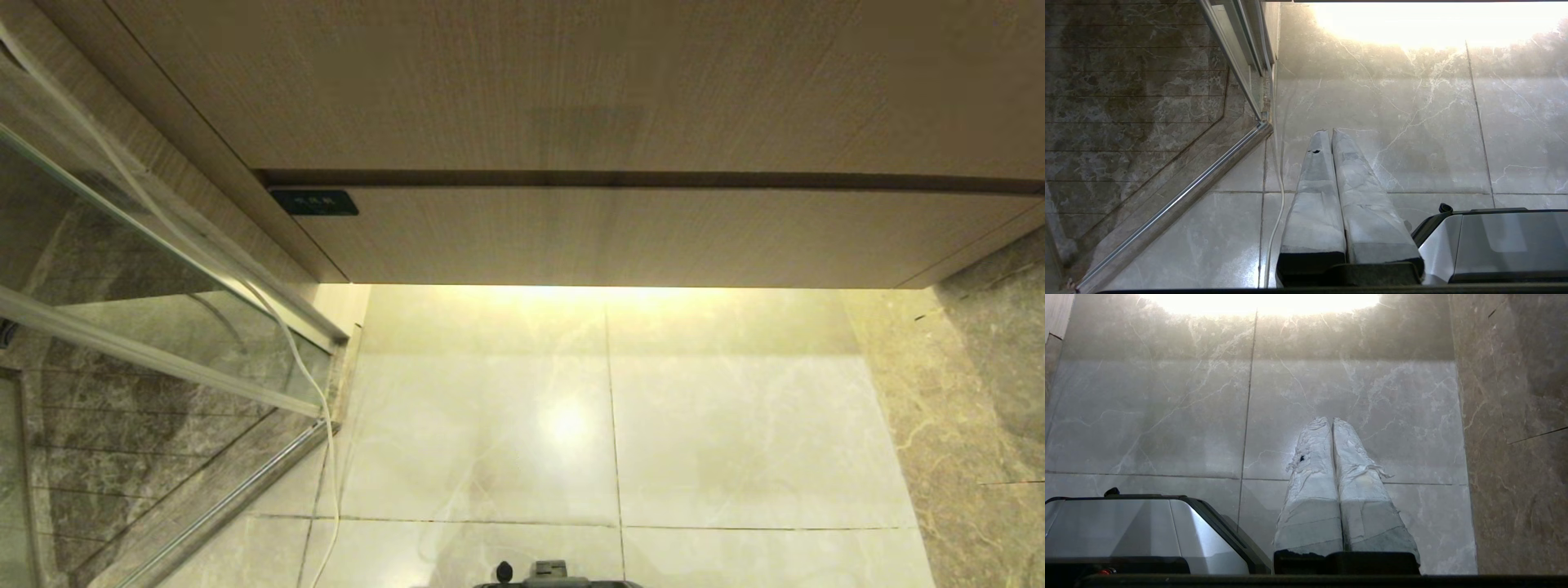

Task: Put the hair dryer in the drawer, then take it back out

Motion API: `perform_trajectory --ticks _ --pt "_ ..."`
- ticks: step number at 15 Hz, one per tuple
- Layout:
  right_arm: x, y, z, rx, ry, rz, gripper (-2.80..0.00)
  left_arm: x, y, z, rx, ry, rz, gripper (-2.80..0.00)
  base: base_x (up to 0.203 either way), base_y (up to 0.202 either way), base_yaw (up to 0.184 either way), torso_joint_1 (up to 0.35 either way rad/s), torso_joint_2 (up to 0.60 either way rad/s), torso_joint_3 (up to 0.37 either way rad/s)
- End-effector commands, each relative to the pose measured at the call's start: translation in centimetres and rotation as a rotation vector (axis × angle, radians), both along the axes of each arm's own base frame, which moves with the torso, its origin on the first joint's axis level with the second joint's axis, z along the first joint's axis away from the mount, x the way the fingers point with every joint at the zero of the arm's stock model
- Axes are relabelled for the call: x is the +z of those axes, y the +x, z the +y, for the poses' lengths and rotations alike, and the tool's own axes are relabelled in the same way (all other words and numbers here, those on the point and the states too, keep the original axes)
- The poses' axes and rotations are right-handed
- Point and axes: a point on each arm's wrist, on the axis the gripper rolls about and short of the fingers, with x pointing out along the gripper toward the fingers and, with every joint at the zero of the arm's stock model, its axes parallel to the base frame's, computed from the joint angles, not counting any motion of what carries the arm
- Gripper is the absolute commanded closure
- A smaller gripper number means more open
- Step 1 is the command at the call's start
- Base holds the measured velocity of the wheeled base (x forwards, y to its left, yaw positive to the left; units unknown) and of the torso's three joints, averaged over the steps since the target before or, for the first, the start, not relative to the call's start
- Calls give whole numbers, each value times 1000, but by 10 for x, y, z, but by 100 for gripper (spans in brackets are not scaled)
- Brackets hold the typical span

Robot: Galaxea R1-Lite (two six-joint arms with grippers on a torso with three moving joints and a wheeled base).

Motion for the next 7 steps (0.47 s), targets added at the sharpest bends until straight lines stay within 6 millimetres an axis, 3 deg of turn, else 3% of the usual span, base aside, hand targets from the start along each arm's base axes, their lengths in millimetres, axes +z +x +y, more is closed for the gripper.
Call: perform_trajectory --ticks 1,7 --pt "1 0 0 0 1 -1 0 0 0 0 0 -1 1 0 0 0 0 0 0 0" --pt "0 0 0 1 1 3 0 0 0 0 0 0 1 0 0 0 0 0 0 0"
